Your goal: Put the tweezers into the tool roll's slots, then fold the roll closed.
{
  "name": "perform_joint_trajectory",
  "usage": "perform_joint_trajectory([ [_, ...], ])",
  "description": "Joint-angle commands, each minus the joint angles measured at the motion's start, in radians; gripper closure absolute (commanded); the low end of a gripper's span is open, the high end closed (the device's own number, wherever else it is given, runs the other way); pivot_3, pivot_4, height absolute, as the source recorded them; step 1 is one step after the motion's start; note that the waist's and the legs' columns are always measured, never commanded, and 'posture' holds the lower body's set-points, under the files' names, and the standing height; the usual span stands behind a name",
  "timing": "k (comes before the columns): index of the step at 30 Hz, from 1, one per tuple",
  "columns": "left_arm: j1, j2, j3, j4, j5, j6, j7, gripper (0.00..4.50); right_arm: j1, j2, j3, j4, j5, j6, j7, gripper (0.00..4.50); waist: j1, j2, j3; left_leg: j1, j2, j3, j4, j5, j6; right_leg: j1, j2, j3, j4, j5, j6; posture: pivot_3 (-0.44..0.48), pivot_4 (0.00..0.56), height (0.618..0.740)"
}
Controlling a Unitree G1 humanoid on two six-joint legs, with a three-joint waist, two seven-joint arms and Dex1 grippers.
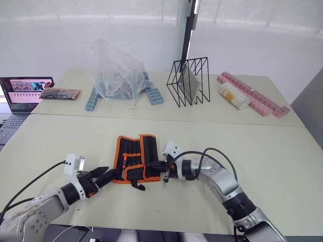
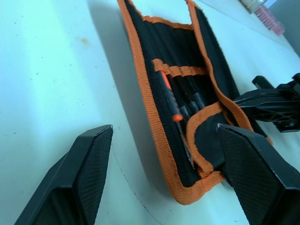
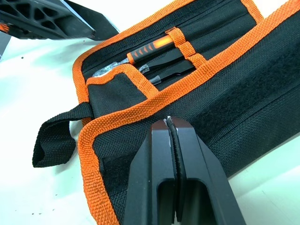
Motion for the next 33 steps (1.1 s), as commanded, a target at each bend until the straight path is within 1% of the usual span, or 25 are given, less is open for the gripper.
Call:
perform_joint_trajectory([
  [1,-0.001,0.006,-0.058,-0.001,0.052,-0.009,0.029,0.71,0.026,-0.016,0.023,0.043,-0.052,0.048,-0.014,4.5,0.001,0.001,0.0,0.0,0.0,0.0,0.0,0.0,0.0,0.0,0.0,0.0,0.0,0.0,0.0,0.0,0.15,0.72],
  [3,0.003,0.006,-0.09,-0.019,0.056,-0.001,0.027,0.71,0.025,-0.019,0.027,0.043,-0.062,0.049,-0.014,4.5,0.002,0.001,0.0,0.002,0.0,0.0,0.0,0.0,0.0,0.002,0.0,0.0,0.0,0.0,0.0,0.0,0.15,0.72],
  [5,-0.007,-0.016,-0.091,-0.025,0.031,0.011,0.045,0.71,0.026,-0.018,0.025,0.042,-0.068,0.049,-0.017,4.5,0.002,0.002,-0.001,0.005,0.0,0.0,0.0,0.0,0.0,0.002,0.0,0.0,-0.001,-0.002,-0.004,0.0,0.15,0.72],
  [8,-0.012,-0.018,-0.088,-0.032,0.013,0.02,0.047,0.71,0.026,-0.017,0.022,0.042,-0.075,0.045,-0.018,4.5,0.003,0.002,-0.001,0.006,0.0,0.0,0.0,0.0,0.0,0.002,0.0,0.0,-0.002,-0.004,-0.006,0.0,0.15,0.72],
  [12,-0.015,-0.011,-0.075,-0.029,-0.009,0.024,0.035,1.9,0.024,-0.016,0.02,0.046,-0.082,0.026,-0.019,4.5,0.002,0.002,-0.001,0.005,0.0,0.0,0.0,0.0,0.0,0.003,0.0,0.0,-0.002,-0.003,-0.005,0.0,0.15,0.72],
  [14,-0.015,-0.003,-0.079,-0.031,-0.01,0.028,0.026,2.55,0.02,-0.014,0.019,0.053,-0.085,0.016,-0.021,4.5,0.002,0.001,-0.001,0.003,0.0,0.0,0.0,0.0,0.0,0.003,0.0,0.0,-0.002,0.0,0.0,0.0,0.15,0.72],
  [18,-0.013,0.007,-0.095,-0.032,0.001,0.026,0.021,3.92,0.008,0.005,0.008,0.073,-0.081,0.006,-0.03,4.5,-0.002,0.001,0.0,0.003,0.0,0.0,-0.002,0.0,-0.001,0.002,0.0,0.0,-0.002,0.0,0.0,0.0,0.15,0.72],
  [20,-0.017,0.011,-0.09,-0.032,-0.003,0.025,0.023,4.45,0.002,0.011,0.003,0.082,-0.083,-0.004,-0.033,4.5,-0.003,0.001,0.0,0.003,0.0,0.0,-0.005,0.002,-0.004,0.001,0.0,0.0,-0.002,0.0,-0.001,0.0,0.15,0.72],
  [25,-0.025,0.056,-0.07,-0.016,0.006,0.012,-0.004,4.45,-0.011,0.022,0.0,0.103,-0.093,-0.062,-0.024,4.5,-0.007,-0.001,0.0,0.003,0.0,0.0,-0.01,0.006,-0.01,-0.002,0.0,0.001,-0.002,0.001,-0.003,0.0,0.15,0.72],
  [28,-0.039,0.109,-0.069,0.023,0.039,-0.016,-0.043,4.45,-0.011,0.024,0.014,0.107,-0.107,-0.1,-0.014,4.5,-0.014,-0.001,0.001,0.002,0.0,0.0,-0.01,0.006,-0.01,-0.004,0.0,0.001,-0.002,0.001,-0.002,0.0,0.15,0.72],
  [33,-0.075,0.184,-0.088,0.077,0.088,-0.065,-0.112,4.45,-0.006,0.04,0.035,0.114,-0.135,-0.117,-0.021,4.5,-0.026,-0.002,0.0,-0.003,0.0,0.0,-0.012,0.007,-0.01,-0.011,0.001,0.001,0.0,0.002,-0.002,0.0,0.15,0.72],
])
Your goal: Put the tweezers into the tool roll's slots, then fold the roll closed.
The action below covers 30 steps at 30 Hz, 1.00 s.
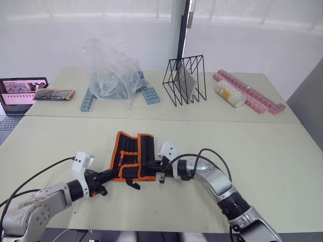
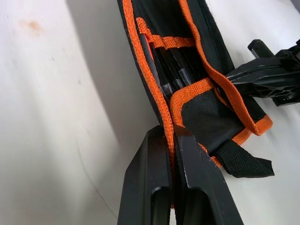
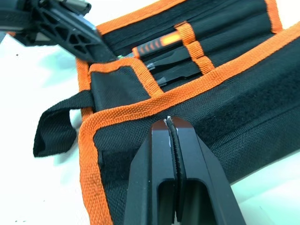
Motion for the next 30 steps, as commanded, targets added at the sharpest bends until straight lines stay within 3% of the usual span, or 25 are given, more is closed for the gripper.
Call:
perform_joint_trajectory([
  [1,-0.029,0.067,0.012,0.039,0.055,-0.054,-0.058,4.45,0.007,0.0,0.012,0.057,-0.065,0.016,-0.038,4.5,-0.002,0.0,0.0,0.0,0.0,0.0,0.0,0.0,0.0,0.0,0.0,0.0,0.0,0.0,0.0,0.0,0.15,0.72],
  [6,-0.078,0.172,-0.07,0.095,0.143,-0.131,-0.178,4.45,-0.022,0.048,0.012,0.089,-0.094,0.004,-0.078,4.5,-0.008,-0.001,0.001,0.001,0.001,0.0,-0.002,0.0,0.0,-0.001,0.001,0.0,0.0,0.0,-0.001,0.0,0.15,0.72],
  [10,-0.132,0.199,-0.123,0.113,0.18,-0.164,-0.229,4.45,-0.044,0.066,0.021,0.121,-0.13,-0.011,-0.099,4.5,-0.008,0.0,0.001,0.0,0.001,0.0,-0.002,0.0,0.0,-0.001,0.001,0.0,0.0,0.0,-0.001,0.0,0.15,0.72],
  [20,-0.234,0.112,-0.166,-0.064,0.044,-0.028,-0.216,4.45,-0.018,0.077,0.055,0.127,-0.194,0.054,-0.129,4.5,0.011,-0.001,0.0,0.001,0.0,0.0,0.0,0.0,-0.001,0.001,0.0,0.0,0.001,0.0,-0.001,0.0,0.15,0.72],
  [30,-0.333,0.007,-0.324,0.026,0.18,0.044,-0.076,4.45,-0.019,0.083,0.056,0.118,-0.196,0.068,-0.13,4.5,0.028,0.0,0.0,0.004,0.0,0.0,0.001,0.001,0.0,0.006,0.0,0.0,0.001,0.0,0.0,0.0,0.15,0.72],
])
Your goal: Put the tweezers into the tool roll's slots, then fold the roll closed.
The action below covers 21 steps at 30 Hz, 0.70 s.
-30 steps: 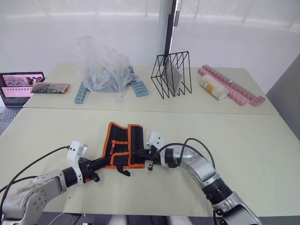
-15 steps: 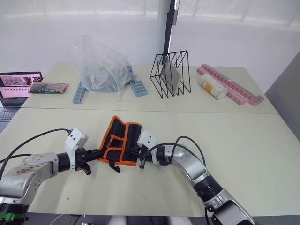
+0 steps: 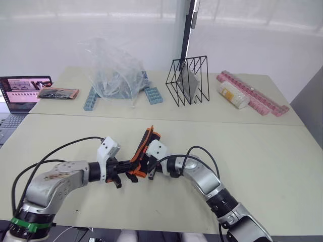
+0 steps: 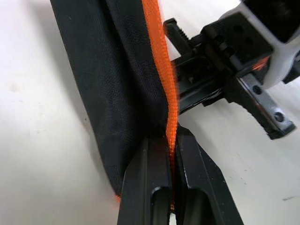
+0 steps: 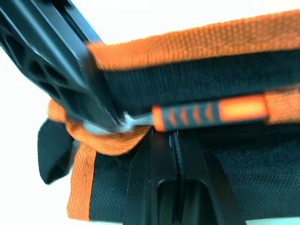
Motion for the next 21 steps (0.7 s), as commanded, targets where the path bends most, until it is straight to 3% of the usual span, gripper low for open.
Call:
perform_joint_trajectory([
  [1,-0.033,-0.03,-0.04,0.02,0.044,0.027,0.06,4.45,0.034,-0.015,0.028,0.063,-0.047,0.07,-0.016,4.5,0.009,0.001,0.0,0.003,0.0,0.0,0.0,0.0,0.0,0.003,0.0,0.0,0.0,0.0,0.0,0.0,0.15,0.72],
  [6,-0.061,-0.037,-0.017,0.046,0.079,0.082,0.127,4.45,0.047,-0.017,0.028,0.048,-0.049,0.077,-0.013,4.5,0.012,0.001,0.0,0.012,-0.001,-0.002,0.001,0.0,0.0,0.01,0.0,0.0,-0.004,-0.003,-0.004,0.0,0.15,0.72],
  [14,-0.045,0.027,0.079,0.038,0.076,0.126,0.131,4.45,0.057,-0.017,0.025,0.035,-0.05,0.078,-0.012,4.5,0.006,0.001,0.0,0.004,-0.001,-0.005,0.0,0.001,-0.001,0.008,0.001,-0.001,-0.003,0.0,0.001,0.0,0.15,0.72],
  [17,-0.036,0.061,0.038,0.026,0.112,0.102,0.121,4.45,0.056,-0.015,0.024,0.038,-0.051,0.078,-0.013,4.5,0.006,0.001,0.0,0.004,-0.001,-0.005,0.0,0.001,-0.001,0.008,0.001,-0.001,-0.003,0.0,0.0,0.0,0.15,0.72],
  [21,-0.059,0.035,-0.034,-0.011,0.138,0.106,0.142,4.45,0.056,-0.015,0.025,0.039,-0.052,0.077,-0.013,4.5,0.006,0.001,0.0,0.003,-0.001,-0.005,-0.001,0.001,-0.001,0.008,0.001,-0.001,-0.005,0.0,0.0,0.0,0.15,0.72],
])
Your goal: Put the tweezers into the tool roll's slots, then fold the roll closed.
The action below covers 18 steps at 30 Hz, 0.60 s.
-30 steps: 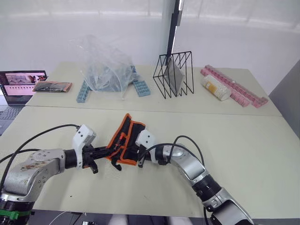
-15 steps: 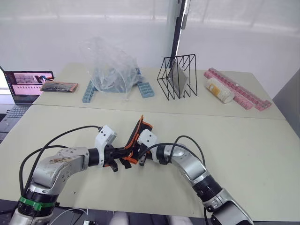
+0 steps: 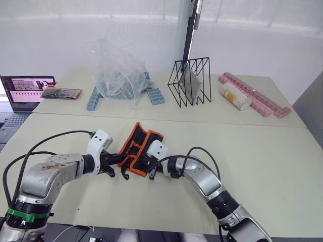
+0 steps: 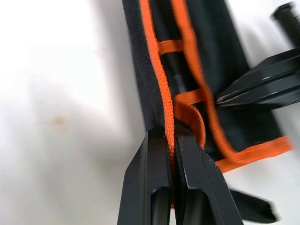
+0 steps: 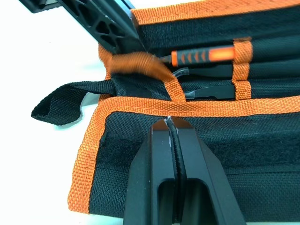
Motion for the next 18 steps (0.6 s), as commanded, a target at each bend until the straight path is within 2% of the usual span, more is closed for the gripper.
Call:
perform_joint_trajectory([
  [1,-0.008,-0.023,-0.052,-0.038,0.017,0.006,0.013,4.45,0.036,-0.018,0.027,0.067,-0.034,0.057,0.001,4.5,0.001,0.0,0.0,0.0,0.0,0.0,0.0,0.0,0.0,0.0,0.0,0.0,0.0,0.0,0.0,0.0,0.15,0.72],
  [10,-0.018,-0.091,-0.072,-0.112,-0.026,0.051,-0.015,4.45,0.044,-0.021,0.025,0.058,-0.04,0.059,-0.003,4.5,0.008,0.0,0.0,0.0,0.0,-0.001,0.0,0.0,0.0,0.001,-0.001,-0.001,0.0,0.0,0.0,0.0,0.15,0.72],
  [14,-0.009,-0.114,-0.161,-0.089,0.029,0.051,-0.001,4.45,0.047,-0.021,0.026,0.056,-0.042,0.058,-0.006,4.5,0.01,0.001,-0.001,0.0,-0.001,-0.001,0.0,0.0,0.0,0.002,-0.001,-0.002,-0.001,0.0,0.0,0.0,0.15,0.72],
  [18,-0.026,-0.158,-0.192,-0.076,0.051,0.05,0.016,4.45,0.048,-0.02,0.026,0.055,-0.043,0.059,-0.008,4.5,0.025,0.004,-0.003,0.001,-0.002,-0.001,0.001,0.0,0.0,0.003,-0.002,-0.002,-0.002,0.0,0.0,0.0,0.15,0.72],
])
